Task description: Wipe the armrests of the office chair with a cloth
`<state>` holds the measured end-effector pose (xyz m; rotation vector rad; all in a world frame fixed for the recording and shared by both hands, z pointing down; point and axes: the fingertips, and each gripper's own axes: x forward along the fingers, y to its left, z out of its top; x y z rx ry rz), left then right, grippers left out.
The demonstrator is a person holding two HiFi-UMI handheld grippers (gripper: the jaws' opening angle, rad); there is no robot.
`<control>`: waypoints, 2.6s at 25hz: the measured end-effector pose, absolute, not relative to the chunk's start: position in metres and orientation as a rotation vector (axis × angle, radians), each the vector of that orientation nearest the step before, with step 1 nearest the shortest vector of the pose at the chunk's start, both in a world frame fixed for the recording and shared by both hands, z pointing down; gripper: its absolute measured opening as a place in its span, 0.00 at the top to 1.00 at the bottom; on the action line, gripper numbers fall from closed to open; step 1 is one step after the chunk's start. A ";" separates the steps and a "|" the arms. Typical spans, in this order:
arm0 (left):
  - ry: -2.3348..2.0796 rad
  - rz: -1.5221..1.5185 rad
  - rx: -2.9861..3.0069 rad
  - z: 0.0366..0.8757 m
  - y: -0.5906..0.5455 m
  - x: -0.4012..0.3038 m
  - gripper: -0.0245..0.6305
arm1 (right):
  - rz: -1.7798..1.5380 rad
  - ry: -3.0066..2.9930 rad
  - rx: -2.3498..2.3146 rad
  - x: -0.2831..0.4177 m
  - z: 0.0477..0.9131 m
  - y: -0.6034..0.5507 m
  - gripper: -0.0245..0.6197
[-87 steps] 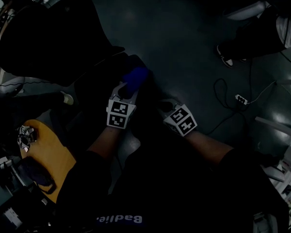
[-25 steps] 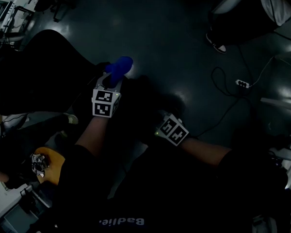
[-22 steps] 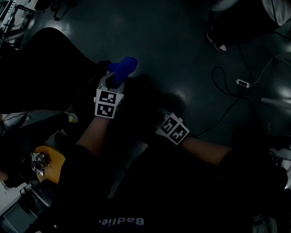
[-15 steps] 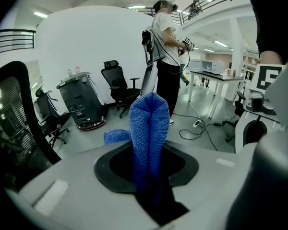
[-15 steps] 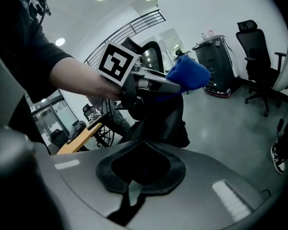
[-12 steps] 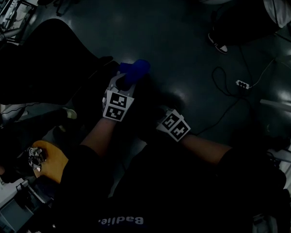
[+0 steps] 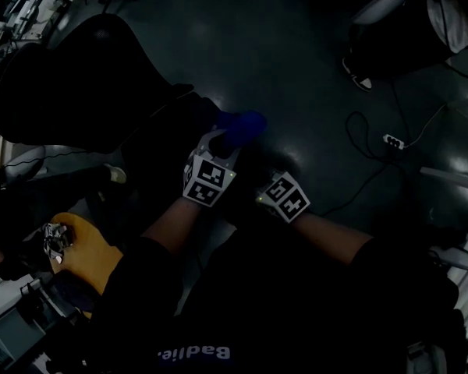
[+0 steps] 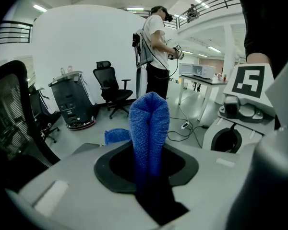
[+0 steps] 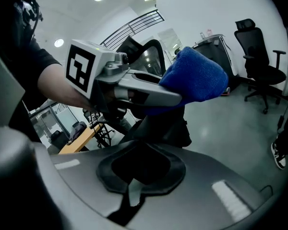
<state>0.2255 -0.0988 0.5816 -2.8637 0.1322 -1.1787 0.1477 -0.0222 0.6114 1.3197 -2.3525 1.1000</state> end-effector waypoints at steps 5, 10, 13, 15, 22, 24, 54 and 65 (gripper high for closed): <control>0.090 -1.178 -2.915 0.580 -0.071 0.220 0.77 | 1.123 -2.349 1.323 0.146 0.613 -0.026 0.96; 0.103 -1.163 -2.990 0.576 -0.049 0.217 0.77 | 1.135 -2.341 1.315 0.148 0.618 -0.027 0.96; 0.120 -1.158 -3.023 0.575 -0.040 0.216 0.77 | 1.118 -2.354 1.290 0.148 0.613 -0.028 0.96; 0.145 -1.156 -3.045 0.573 -0.038 0.214 0.77 | 1.118 -2.354 1.274 0.148 0.612 -0.029 0.95; 0.368 -1.087 -3.133 0.554 -0.045 0.196 0.77 | 1.096 -2.407 1.166 0.140 0.599 -0.027 0.95; 0.476 -1.033 -3.157 0.541 -0.047 0.188 0.77 | 1.075 -2.450 1.124 0.136 0.588 -0.023 0.95; 1.315 -0.516 -3.146 0.457 -0.099 -0.110 0.77 | 0.868 -2.575 0.783 -0.097 0.524 -0.065 0.95; 1.251 -0.414 -3.144 0.447 -0.156 -0.260 0.77 | 0.829 -2.478 0.942 -0.216 0.519 -0.120 0.95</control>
